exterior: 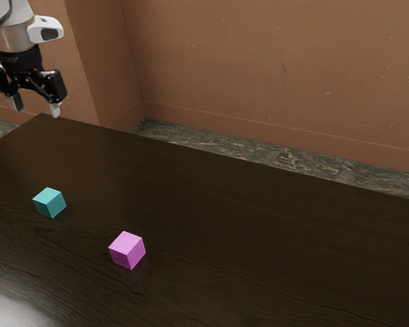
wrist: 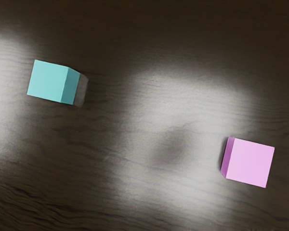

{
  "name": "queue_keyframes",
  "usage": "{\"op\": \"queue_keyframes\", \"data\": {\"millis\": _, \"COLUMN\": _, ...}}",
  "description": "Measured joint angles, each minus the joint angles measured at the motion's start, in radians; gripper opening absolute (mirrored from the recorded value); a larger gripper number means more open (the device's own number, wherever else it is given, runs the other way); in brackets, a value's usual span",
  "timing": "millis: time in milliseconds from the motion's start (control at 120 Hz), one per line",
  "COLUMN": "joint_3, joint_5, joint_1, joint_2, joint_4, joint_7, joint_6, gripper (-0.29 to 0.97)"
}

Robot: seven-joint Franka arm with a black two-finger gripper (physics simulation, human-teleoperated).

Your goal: Pick up the blue block with one arm, and put the blue block on the pink block with one arm

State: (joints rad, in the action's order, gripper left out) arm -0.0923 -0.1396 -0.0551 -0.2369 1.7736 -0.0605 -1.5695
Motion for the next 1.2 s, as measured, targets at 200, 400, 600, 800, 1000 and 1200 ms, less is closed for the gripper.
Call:
{"op": "queue_keyframes", "data": {"millis": 200, "joint_3": 0.025, "joint_5": -0.007, "joint_1": -0.106, "joint_2": 0.008, "joint_4": 0.006, "joint_7": -0.012, "joint_6": -0.027, "gripper": 0.68}}
{"op": "queue_keyframes", "data": {"millis": 400, "joint_3": 0.008, "joint_5": 0.005, "joint_1": -0.239, "joint_2": 0.115, "joint_4": 0.202, "joint_7": -0.047, "joint_6": -0.155, "gripper": 0.68}}
{"op": "queue_keyframes", "data": {"millis": 600, "joint_3": 0.005, "joint_5": 0.055, "joint_1": -0.313, "joint_2": 0.257, "joint_4": 0.265, "joint_7": 0.016, "joint_6": -0.41, "gripper": 0.68}}
{"op": "queue_keyframes", "data": {"millis": 800, "joint_3": 0.005, "joint_5": 0.077, "joint_1": -0.337, "joint_2": 0.342, "joint_4": 0.273, "joint_7": 0.12, "joint_6": -0.607, "gripper": 0.68}}
{"op": "queue_keyframes", "data": {"millis": 1000, "joint_3": 0.005, "joint_5": 0.11, "joint_1": -0.398, "joint_2": 0.389, "joint_4": 0.365, "joint_7": 0.264, "joint_6": -0.771, "gripper": 0.68}}
{"op": "queue_keyframes", "data": {"millis": 1200, "joint_3": 0.005, "joint_5": 0.127, "joint_1": -0.424, "joint_2": 0.428, "joint_4": 0.386, "joint_7": 0.391, "joint_6": -0.9, "gripper": 0.68}}
